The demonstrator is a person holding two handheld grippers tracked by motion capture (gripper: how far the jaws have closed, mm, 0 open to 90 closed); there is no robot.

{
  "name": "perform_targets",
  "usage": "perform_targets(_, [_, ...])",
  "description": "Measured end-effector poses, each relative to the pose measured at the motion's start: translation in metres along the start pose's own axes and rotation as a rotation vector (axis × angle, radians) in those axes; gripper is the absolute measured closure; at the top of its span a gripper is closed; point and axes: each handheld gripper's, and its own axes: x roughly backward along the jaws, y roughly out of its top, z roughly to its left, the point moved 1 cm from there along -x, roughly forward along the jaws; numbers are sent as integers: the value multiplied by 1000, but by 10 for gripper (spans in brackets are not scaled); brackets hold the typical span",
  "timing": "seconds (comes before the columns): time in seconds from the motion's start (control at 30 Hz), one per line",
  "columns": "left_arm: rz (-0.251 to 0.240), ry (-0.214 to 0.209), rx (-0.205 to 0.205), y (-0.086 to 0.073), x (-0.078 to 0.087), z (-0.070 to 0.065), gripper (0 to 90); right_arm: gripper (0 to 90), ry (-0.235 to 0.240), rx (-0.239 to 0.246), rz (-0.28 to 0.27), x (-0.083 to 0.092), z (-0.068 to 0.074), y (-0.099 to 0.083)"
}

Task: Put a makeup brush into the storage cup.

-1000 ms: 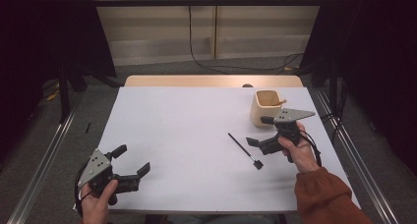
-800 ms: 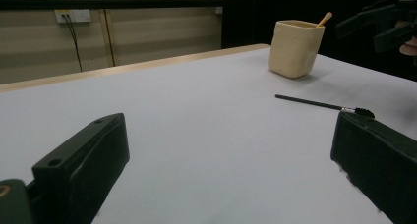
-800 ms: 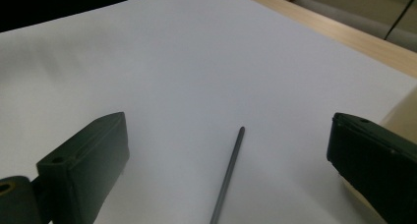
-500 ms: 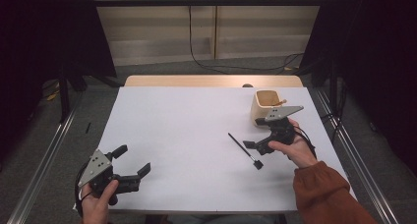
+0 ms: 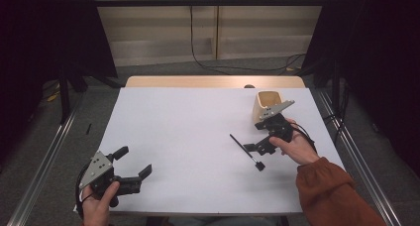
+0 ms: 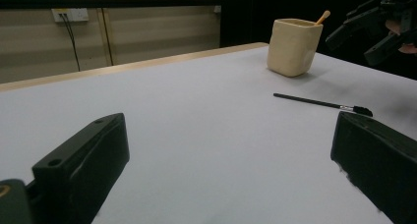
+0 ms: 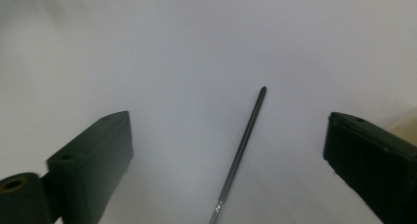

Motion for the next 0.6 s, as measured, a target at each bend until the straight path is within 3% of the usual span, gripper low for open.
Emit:
perform_targets(0.27, [1,2,-1,0,0,0,11,111,-1,29,206,-12,1,6])
perform_targets(0.4, [4,1,-8,0,-1,-1,11,145,9,35,266,-17,-1,7])
perform_targets(0.53, [2,5,-5,0,-1,0,11,118,7,35,319,-21,-2,8])
perform_targets(0.6, [4,3,-6,0,-1,0,11,189,12,39,341,-22,-3,8])
